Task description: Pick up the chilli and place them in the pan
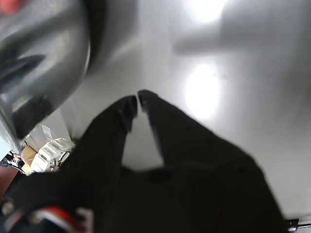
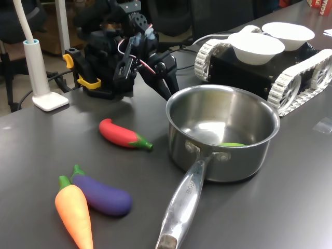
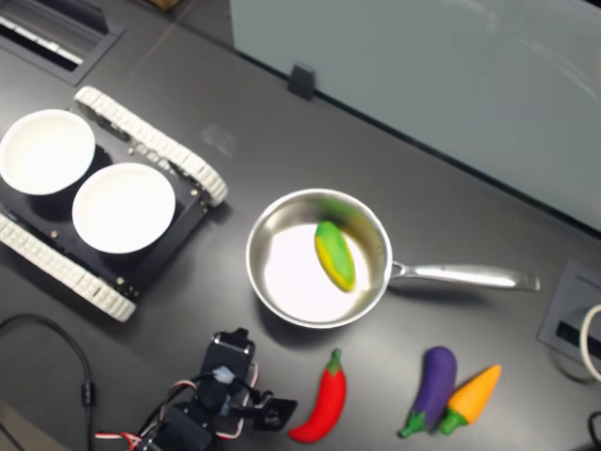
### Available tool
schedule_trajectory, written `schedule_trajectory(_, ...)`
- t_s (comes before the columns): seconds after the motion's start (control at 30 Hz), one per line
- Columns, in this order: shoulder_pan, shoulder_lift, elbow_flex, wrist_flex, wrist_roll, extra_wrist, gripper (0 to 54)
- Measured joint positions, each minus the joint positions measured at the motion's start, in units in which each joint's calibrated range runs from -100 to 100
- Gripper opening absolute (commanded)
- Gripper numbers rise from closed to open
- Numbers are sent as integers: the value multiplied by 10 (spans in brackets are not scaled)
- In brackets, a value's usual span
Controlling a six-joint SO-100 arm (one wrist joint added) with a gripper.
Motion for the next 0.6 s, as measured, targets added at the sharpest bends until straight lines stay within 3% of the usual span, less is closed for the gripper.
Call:
schedule_trajectory(0.4,46,140,-100,25,37,0,1)
schedule_trajectory(0.6,92,215,-201,41,50,0,1)
